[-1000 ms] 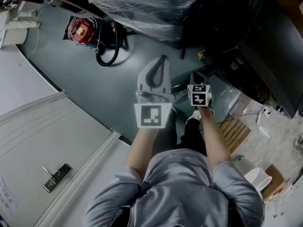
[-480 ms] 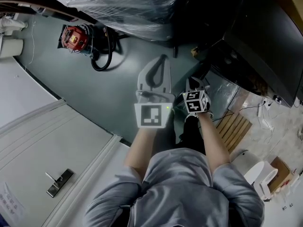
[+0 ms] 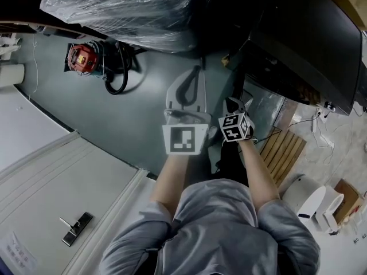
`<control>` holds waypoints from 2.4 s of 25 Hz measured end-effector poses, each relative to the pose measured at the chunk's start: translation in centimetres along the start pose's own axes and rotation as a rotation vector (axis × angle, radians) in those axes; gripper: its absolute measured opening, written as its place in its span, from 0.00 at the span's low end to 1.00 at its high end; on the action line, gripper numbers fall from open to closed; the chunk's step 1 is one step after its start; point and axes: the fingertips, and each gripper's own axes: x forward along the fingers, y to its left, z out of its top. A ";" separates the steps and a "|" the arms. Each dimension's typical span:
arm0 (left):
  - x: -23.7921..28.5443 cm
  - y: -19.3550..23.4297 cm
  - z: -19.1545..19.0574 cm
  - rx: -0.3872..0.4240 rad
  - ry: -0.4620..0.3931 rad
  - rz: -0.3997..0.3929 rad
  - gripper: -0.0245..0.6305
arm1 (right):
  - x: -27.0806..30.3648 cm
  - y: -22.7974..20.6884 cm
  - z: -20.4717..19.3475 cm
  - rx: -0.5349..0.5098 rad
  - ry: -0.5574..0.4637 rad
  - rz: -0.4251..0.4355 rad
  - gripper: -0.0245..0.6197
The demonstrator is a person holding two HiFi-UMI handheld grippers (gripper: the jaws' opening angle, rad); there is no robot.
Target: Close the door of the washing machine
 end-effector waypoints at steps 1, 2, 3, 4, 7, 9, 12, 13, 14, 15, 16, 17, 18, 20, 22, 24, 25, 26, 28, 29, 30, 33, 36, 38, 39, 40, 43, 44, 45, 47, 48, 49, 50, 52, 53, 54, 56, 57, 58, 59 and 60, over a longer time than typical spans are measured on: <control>0.2 -0.5 0.0 0.002 -0.002 -0.008 0.04 | -0.2 -0.2 -0.3 -0.001 -0.001 -0.006 0.05; 0.4 -1.1 0.2 0.005 -0.009 -0.018 0.04 | -0.5 -0.5 -0.6 -0.004 -0.002 -0.012 0.05; 0.6 -1.8 0.3 0.008 -0.016 -0.028 0.04 | -0.7 -0.8 -0.8 -0.006 -0.003 -0.018 0.05; 0.7 -2.4 0.4 0.011 -0.018 -0.037 0.04 | -1.0 -1.0 -1.2 -0.004 -0.004 -0.022 0.05; 1.1 -4.0 0.3 0.008 -0.011 -0.062 0.04 | -1.6 -1.9 -2.1 0.015 -0.001 -0.033 0.05; 1.4 -4.8 0.3 0.009 -0.011 -0.075 0.04 | -2.0 -2.5 -2.6 0.027 0.003 -0.044 0.05; 1.9 -6.1 0.4 0.012 -0.015 -0.092 0.04 | -2.7 -3.4 -3.4 0.036 0.002 -0.062 0.05; 2.0 -6.4 0.4 0.012 -0.013 -0.097 0.04 | -2.8 -3.7 -3.6 0.036 0.002 -0.068 0.05; 2.2 -6.8 0.3 0.010 -0.011 -0.102 0.04 | -3.0 -4.0 -3.9 0.036 0.002 -0.074 0.05; 2.4 -7.2 0.3 0.009 -0.011 -0.107 0.04 | -3.2 -4.4 -4.1 0.037 0.004 -0.080 0.05; 2.5 -7.6 0.4 0.011 -0.015 -0.112 0.04 | -3.5 -4.7 -4.3 0.039 0.007 -0.085 0.05; 2.7 -8.0 0.4 0.014 -0.019 -0.118 0.04 | -3.7 -4.9 -4.6 0.041 0.010 -0.090 0.04; 2.8 -8.3 0.5 0.017 -0.020 -0.124 0.04 | -3.9 -5.2 -4.9 0.041 0.013 -0.097 0.04; 3.0 -9.1 0.4 0.019 -0.012 -0.136 0.04 | -4.4 -5.8 -5.4 0.036 0.018 -0.119 0.04; 3.4 -9.8 0.4 0.013 -0.015 -0.146 0.04 | -4.7 -6.4 -5.9 0.027 0.022 -0.147 0.04; 3.6 -10.5 0.4 0.010 -0.009 -0.154 0.04 | -5.1 -7.1 -6.3 0.025 0.026 -0.167 0.04; 3.7 -10.9 0.3 0.012 -0.004 -0.158 0.04 | -5.2 -7.5 -6.5 0.021 0.028 -0.175 0.04; 3.8 -11.2 0.2 0.014 0.000 -0.161 0.04 | -5.4 -7.9 -6.6 0.014 0.032 -0.184 0.04; 4.0 -11.7 0.1 0.018 -0.005 -0.167 0.04 | -5.6 -8.5 -6.9 -0.004 0.040 -0.206 0.04; 4.0 -11.9 0.0 0.019 -0.005 -0.170 0.04 | -5.7 -8.8 -7.0 -0.008 0.044 -0.219 0.04; 4.1 -12.1 0.0 0.017 -0.003 -0.173 0.04 | -5.9 -9.2 -7.2 -0.008 0.046 -0.232 0.04; 4.4 -12.7 -0.2 0.015 0.002 -0.180 0.04 | -6.5 -10.1 -7.7 -0.013 0.045 -0.278 0.04; 4.8 -13.3 -0.3 0.016 0.008 -0.189 0.04 | -6.9 -10.9 -8.2 -0.012 0.042 -0.308 0.04; 5.0 -13.9 -0.1 0.023 -0.005 -0.201 0.04 | -7.2 -11.3 -8.5 -0.005 0.043 -0.317 0.04; 5.1 -14.2 -0.1 0.028 -0.009 -0.208 0.04 | -7.3 -11.6 -8.6 -0.001 0.044 -0.320 0.04; 5.2 -14.5 -0.2 0.032 -0.006 -0.213 0.04 | -7.4 -11.9 -8.7 0.005 0.044 -0.322 0.05; 5.4 -15.3 -0.4 0.032 0.005 -0.222 0.04 | -7.5 -13.0 -9.0 0.016 0.044 -0.326 0.05; 5.5 -15.6 -0.4 0.032 0.004 -0.224 0.04 | -7.5 -13.3 -9.0 0.009 0.045 -0.330 0.05; 5.5 -15.8 -0.4 0.034 0.004 -0.228 0.04 | -7.6 -13.6 -9.0 0.004 0.046 -0.338 0.05; 5.6 -16.4 -0.5 0.036 0.006 -0.237 0.04 | -7.8 -14.2 -9.3 0.014 0.045 -0.358 0.05; 5.7 -16.6 -0.6 0.035 0.009 -0.241 0.04 | -8.0 -14.5 -9.5 0.030 0.042 -0.369 0.05; 5.7 -16.8 -0.6 0.034 0.011 -0.244 0.04 | -8.2 -14.9 -9.8 0.049 0.038 -0.381 0.05; 5.7 -17.0 -0.7 0.033 0.013 -0.247 0.04 | -8.5 -15.3 -10.0 0.066 0.035 -0.393 0.05; 5.8 -17.4 -0.8 0.031 0.017 -0.251 0.04 | -9.2 -16.0 -10.7 0.086 0.031 -0.417 0.05; 5.8 -17.6 -0.8 0.031 0.015 -0.254 0.04 | -9.5 -16.4 -11.0 0.093 0.031 -0.428 0.05; 5.9 -17.9 -0.7 0.033 0.009 -0.257 0.04 | -9.8 -16.8 -11.3 0.098 0.031 -0.437 0.05; 6.0 -18.4 -0.7 0.040 0.008 -0.265 0.04 | -10.2 -17.5 -11.7 0.102 0.031 -0.449 0.05; 6.0 -18.6 -0.8 0.041 0.011 -0.268 0.04 | -10.2 -17.8 -11.9 0.103 0.031 -0.451 0.05; 6.1 -18.9 -0.8 0.042 0.015 -0.271 0.04 | -10.3 -18.1 -11.9 0.105 0.030 -0.451 0.05; 6.1 -19.1 -0.9 0.045 0.016 -0.274 0.04 | -10.3 -18.4 -11.9 0.109 0.030 -0.450 0.05; 6.2 -19.3 -0.9 0.051 0.017 -0.278 0.04 | -10.3 -18.7 -11.9 0.116 0.029 -0.451 0.05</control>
